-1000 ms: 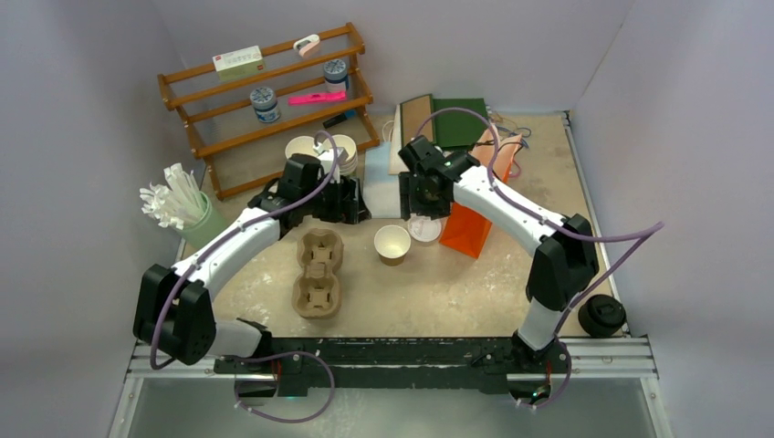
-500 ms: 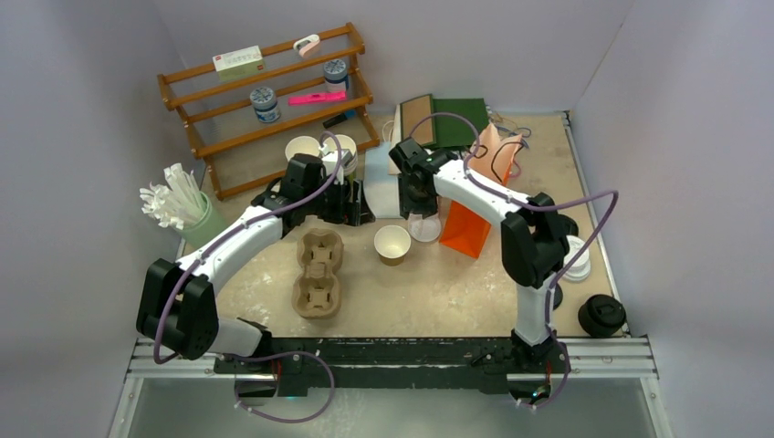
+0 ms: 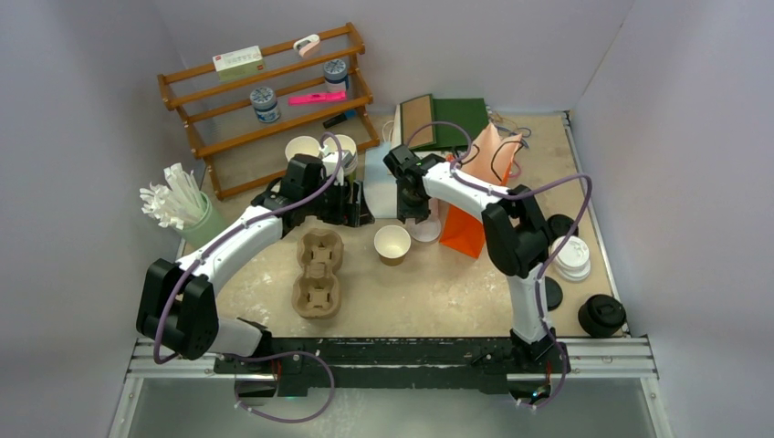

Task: Pack the takeout coffee
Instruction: Pick up the cup lid from the center of the board.

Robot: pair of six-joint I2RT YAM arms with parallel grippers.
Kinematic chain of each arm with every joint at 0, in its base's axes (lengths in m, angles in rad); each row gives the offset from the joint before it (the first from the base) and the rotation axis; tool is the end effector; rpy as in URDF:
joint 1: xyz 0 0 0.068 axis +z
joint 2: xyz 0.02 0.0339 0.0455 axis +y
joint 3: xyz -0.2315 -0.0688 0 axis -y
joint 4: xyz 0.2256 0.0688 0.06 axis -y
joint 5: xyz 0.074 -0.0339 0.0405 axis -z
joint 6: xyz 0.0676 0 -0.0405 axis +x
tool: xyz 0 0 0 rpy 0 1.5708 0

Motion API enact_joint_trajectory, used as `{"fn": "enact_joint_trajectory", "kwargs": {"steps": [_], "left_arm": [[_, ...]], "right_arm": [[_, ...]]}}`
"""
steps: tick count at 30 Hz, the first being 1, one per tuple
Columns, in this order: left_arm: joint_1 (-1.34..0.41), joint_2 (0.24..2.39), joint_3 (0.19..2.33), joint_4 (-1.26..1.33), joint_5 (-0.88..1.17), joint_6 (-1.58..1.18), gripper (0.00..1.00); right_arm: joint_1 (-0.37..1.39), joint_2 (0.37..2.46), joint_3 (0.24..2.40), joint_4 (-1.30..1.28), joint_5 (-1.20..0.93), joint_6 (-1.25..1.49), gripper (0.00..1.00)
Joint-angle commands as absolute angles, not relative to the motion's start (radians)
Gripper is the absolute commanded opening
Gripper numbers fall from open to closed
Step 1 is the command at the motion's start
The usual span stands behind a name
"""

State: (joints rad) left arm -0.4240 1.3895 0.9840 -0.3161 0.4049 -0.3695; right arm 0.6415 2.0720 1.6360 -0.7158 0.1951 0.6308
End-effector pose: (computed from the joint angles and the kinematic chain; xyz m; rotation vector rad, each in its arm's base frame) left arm 0.2729 -0.1524 0.2174 0.2842 2.3609 -0.8619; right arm 0.3429 0.2397 0.1475 0.0415 2.6883 0.1279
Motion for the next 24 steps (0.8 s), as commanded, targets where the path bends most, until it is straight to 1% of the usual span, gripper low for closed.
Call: {"fn": "enact_joint_trajectory", "kwargs": {"steps": [1,5,8,10,12,13,16,24], "left_arm": [[-0.425,1.373,1.023,-0.306,0.410,-0.339,0.83],[-0.425,1.373,1.019,-0.314,0.410,-0.337,0.83],[-0.425,1.370,1.022,-0.322,0.403,-0.333,0.83],[-0.425,1.368,1.024,-0.328,0.400,-0.333,0.83],[-0.425,1.362,1.023,-0.333,0.396,-0.333,0.83],[-0.425,1.359,1.023,-0.334,0.392,-0.333,0.83],[-0.425,1.352,1.023,-0.332,0.384,-0.337,0.83],[-0.425,1.348,1.026,-0.309,0.383,-0.372,0.83]], "right_arm": [[0.643,2.080,1.641,-0.706,0.215,0.659,0.35],[0.643,2.088,1.629,-0.701,0.223,0.663,0.31],[0.642,2.086,1.624,-0.692,0.214,0.664,0.24],[0.641,2.079,1.626,-0.691,0.218,0.660,0.17],[0.641,2.060,1.626,-0.691,0.229,0.657,0.07],[0.640,2.046,1.627,-0.692,0.235,0.655,0.04],[0.637,1.999,1.632,-0.699,0.255,0.648,0.00],[0.629,1.870,1.656,-0.704,0.235,0.617,0.00]]}}
